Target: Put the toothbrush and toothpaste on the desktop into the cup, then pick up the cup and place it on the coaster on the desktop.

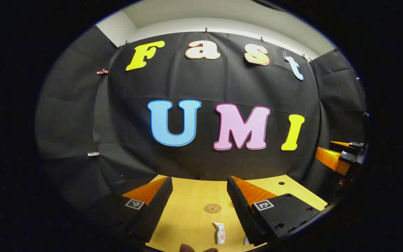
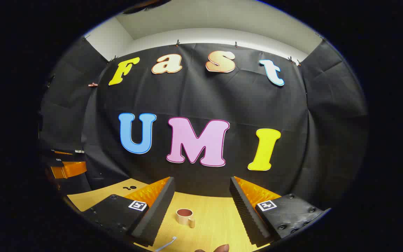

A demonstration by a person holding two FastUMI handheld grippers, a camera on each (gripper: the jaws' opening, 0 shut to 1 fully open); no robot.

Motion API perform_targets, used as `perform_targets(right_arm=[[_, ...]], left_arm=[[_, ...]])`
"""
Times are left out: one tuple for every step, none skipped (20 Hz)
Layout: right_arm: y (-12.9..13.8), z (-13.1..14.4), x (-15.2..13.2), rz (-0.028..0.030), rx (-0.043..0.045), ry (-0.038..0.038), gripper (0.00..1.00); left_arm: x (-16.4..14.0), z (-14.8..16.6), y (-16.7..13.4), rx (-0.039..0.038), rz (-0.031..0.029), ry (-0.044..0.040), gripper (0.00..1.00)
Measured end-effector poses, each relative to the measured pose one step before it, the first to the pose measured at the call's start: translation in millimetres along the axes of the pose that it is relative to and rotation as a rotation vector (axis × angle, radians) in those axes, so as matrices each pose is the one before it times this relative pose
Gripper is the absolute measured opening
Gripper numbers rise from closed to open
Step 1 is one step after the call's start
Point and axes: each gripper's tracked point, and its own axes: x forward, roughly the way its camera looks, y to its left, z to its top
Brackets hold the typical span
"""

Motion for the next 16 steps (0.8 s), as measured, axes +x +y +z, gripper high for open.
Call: perform_targets(right_arm=[[0.44, -1.5, 0.56, 0.00145, 0.00965, 0.00448, 0.97], [-0.16, -1.18, 0.01, 0.0, 0.0063, 0.00216, 0.97], [-0.76, -1.26, 0.63, -0.00079, -0.00114, 0.00099, 0.97], [-1.25, -2.23, 0.41, -0.00352, -0.01098, 0.00301, 0.97], [-0.45, -1.28, -0.13, 0.00077, -0.0063, 0.00247, 0.97], [-0.14, -0.98, 0.96, 0.00111, -0.0006, 0.00309, 0.97], [-0.51, -0.83, 0.48, 0.00029, 0.00312, 0.00371, 0.97], [-0.21, -1.36, -1.44, 0.00148, 0.00323, 0.00193, 0.97], [-0.08, -0.35, 0.13, -0.00043, 0.00138, 0.00234, 0.97], [-0.45, -1.3, -0.3, -0.00003, -0.00116, 0.00205, 0.97], [-0.62, -0.97, -0.51, -0.00064, -0.00244, 0.00191, 0.97], [-0.39, -1.21, 0.49, -0.00016, -0.0051, 0.00189, 0.97], [-0.17, 0.24, -0.29, -0.00081, -0.00784, -0.00224, 0.97], [-0.66, 0.45, -0.1, -0.00125, -0.00906, -0.00353, 0.97], [0.05, -0.76, -0.54, 0.00196, -0.00718, -0.00129, 0.97], [0.3, -1.04, 0.13, -0.0001, -0.00362, 0.00176, 0.97]], left_arm=[[1.01, -0.05, -0.37, 0.00706, -0.00124, 0.00137, 0.97], [1.36, -1.39, -2.18, 0.00864, -0.00362, 0.00033, 0.97], [0.54, 0.6, -1.62, 0.00756, -0.00469, 0.00058, 0.97], [1.72, -1.39, -3.21, 0.01012, -0.0083, 0.00424, 0.97], [0.93, -1.71, -1.65, 0.00753, -0.00394, 0.00222, 0.97], [0.25, 0.43, -1.89, 0.00634, -0.00471, -0.00023, 0.97], [-0.18, -0.63, -2.15, 0.00414, -0.00382, 0.00009, 0.97], [0.13, 0.19, -1.53, 0.00259, -0.0038, 0.00105, 0.97], [0.79, -0.97, -1.31, 0.00146, -0.00304, 0.00089, 0.97], [0.19, -0.07, -1.83, 0.00121, -0.00298, 0.00094, 0.97], [0.55, -1.39, -0.22, 0.00046, -0.00117, 0.00162, 0.97], [0.5, -0.21, -0.33, 0.00025, -0.0008, 0.00199, 0.97], [0.35, -1.37, -0.6, -0.00037, 0.00097, 0.00094, 0.97], [1.2, 0.06, -0.6, -0.00006, -0.0001, 0.00193, 0.97], [0.3, -2.57, -0.67, 0.00104, -0.00153, 0.00321, 0.97], [1.74, -1.39, -1.5, 0.00318, -0.00251, 0.0065, 0.97]])
